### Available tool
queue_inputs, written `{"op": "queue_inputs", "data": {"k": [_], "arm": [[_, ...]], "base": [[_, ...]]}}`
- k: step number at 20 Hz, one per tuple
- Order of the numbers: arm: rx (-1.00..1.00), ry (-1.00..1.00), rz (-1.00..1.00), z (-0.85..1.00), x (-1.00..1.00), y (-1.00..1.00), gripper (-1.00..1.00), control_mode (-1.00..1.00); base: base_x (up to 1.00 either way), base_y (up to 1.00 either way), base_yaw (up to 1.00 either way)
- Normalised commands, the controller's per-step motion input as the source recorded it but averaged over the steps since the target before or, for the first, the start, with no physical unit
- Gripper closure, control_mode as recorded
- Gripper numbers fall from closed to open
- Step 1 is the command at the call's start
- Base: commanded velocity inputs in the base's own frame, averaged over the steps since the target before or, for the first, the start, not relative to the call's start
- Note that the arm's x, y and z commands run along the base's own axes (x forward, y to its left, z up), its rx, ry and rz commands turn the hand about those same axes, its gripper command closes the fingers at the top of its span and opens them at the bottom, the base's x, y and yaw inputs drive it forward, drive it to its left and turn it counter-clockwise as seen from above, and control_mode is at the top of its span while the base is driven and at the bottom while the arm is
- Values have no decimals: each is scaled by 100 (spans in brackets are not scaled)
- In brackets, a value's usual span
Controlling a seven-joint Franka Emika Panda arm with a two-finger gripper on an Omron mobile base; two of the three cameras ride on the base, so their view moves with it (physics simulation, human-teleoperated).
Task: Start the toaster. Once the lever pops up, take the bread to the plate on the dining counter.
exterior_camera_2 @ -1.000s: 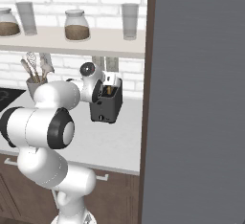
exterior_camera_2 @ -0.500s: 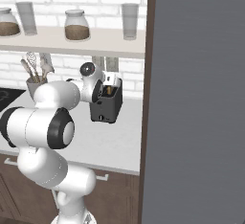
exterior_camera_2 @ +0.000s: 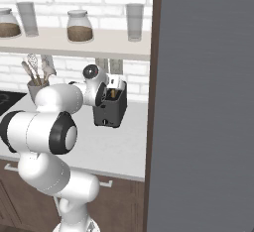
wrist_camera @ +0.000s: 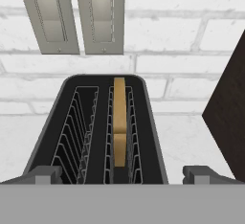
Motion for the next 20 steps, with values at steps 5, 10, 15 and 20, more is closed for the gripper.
{"op": "queue_inputs", "data": {"k": [5,10,15,20], "arm": [[0,0,0,0,0,0,-100,-100],[0,0,0,0,0,0,-100,-100],[0,0,0,0,2,0,-100,-100],[0,0,0,0,8,0,-100,-100]], "base": [[0,0,0],[0,0,0],[0,0,0],[0,0,0]]}}
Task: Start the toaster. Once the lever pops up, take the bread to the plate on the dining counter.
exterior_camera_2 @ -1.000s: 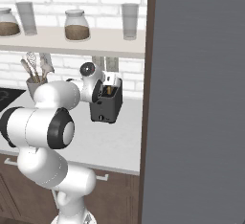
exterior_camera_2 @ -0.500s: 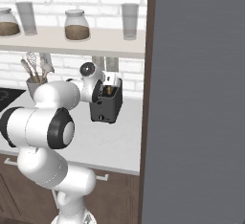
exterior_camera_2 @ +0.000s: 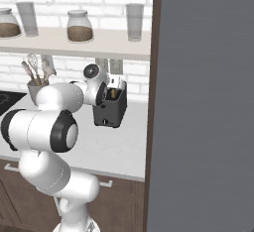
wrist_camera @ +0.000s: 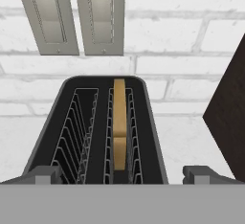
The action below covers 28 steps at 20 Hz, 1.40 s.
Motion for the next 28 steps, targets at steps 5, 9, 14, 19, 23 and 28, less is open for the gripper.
{"op": "queue_inputs", "data": {"k": [5,9,14,19,23,28], "arm": [[0,0,0,-1,12,0,-100,-100],[0,0,0,-2,9,0,-100,-100],[0,1,0,-6,8,0,-100,-100],[0,1,0,-12,6,0,-100,-100],[-1,1,0,-13,9,0,-100,-100],[0,1,0,-10,14,0,-100,-100]], "base": [[0,0,0],[0,0,0],[0,0,0],[0,0,0],[0,0,0],[0,0,0]]}}
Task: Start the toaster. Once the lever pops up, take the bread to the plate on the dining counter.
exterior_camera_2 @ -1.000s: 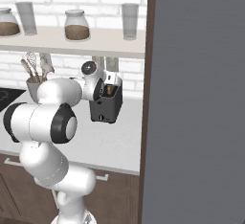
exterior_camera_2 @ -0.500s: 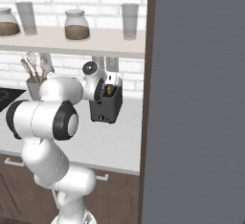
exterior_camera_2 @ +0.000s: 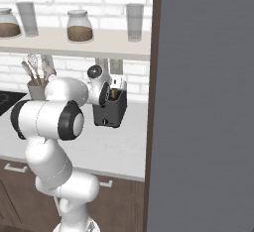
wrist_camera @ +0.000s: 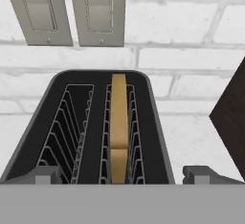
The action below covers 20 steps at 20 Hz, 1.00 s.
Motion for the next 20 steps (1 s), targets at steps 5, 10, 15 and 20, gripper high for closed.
{"op": "queue_inputs", "data": {"k": [5,10,15,20], "arm": [[0,0,0,-7,19,0,-100,-100],[0,0,0,-8,18,0,-100,-100],[0,0,0,-9,12,0,-100,-100],[0,0,0,-9,9,0,-100,-100]], "base": [[0,0,0],[0,0,0],[0,0,0],[0,0,0]]}}
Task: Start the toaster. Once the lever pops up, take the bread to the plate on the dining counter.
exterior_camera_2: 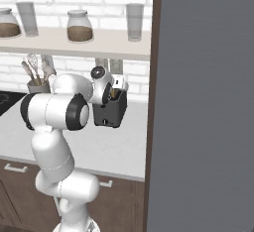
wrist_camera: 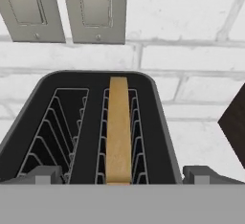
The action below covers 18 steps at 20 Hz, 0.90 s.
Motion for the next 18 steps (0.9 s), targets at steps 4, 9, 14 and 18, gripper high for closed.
{"op": "queue_inputs", "data": {"k": [4,9,14,18], "arm": [[0,0,0,-8,5,0,-100,-100],[0,0,0,-9,4,0,-100,-100],[-1,0,0,-11,7,0,-100,-100],[-1,0,0,-10,16,0,-100,-100]], "base": [[0,0,0],[0,0,0],[0,0,0],[0,0,0]]}}
